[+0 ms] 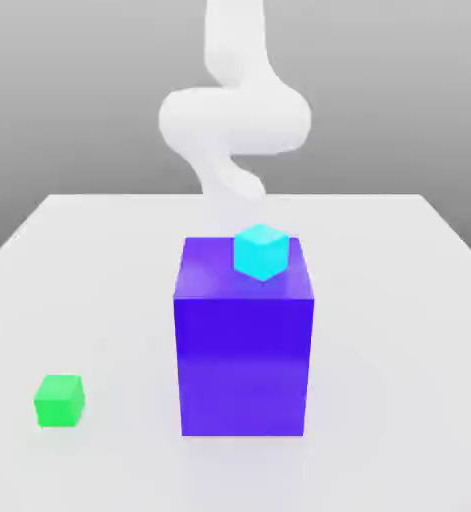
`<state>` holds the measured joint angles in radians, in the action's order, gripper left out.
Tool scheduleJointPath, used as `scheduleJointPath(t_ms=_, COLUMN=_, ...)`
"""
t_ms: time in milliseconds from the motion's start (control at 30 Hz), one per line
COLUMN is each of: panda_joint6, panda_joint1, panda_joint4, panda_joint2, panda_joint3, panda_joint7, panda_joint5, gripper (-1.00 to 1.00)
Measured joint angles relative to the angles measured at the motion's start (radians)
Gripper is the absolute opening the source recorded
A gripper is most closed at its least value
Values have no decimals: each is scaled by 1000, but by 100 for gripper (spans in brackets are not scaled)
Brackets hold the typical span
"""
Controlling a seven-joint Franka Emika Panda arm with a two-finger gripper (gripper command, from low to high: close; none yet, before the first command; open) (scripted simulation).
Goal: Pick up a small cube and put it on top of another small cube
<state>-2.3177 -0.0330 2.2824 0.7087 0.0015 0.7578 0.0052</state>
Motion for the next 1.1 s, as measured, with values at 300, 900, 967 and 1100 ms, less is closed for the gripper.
scheduleJointPath(t_ms=300, panda_joint6=-63, panda_joint1=-105, panda_joint4=-65, panda_joint2=-332, panda_joint3=22, panda_joint7=-156, panda_joint5=21, gripper=0)
scheduleJointPath(t_ms=900, panda_joint6=-186, panda_joint1=-272, panda_joint4=-191, panda_joint2=-987, panda_joint3=118, panda_joint7=-385, panda_joint5=-52, gripper=0)
scheduleJointPath(t_ms=967, panda_joint6=-199, panda_joint1=-290, panda_joint4=-206, panda_joint2=-1060, panda_joint3=127, panda_joint7=-401, panda_joint5=-74, gripper=0)
scheduleJointPath(t_ms=1100, panda_joint6=-234, panda_joint1=-330, panda_joint4=-235, panda_joint2=-1207, panda_joint3=134, panda_joint7=-425, panda_joint5=-121, gripper=0)
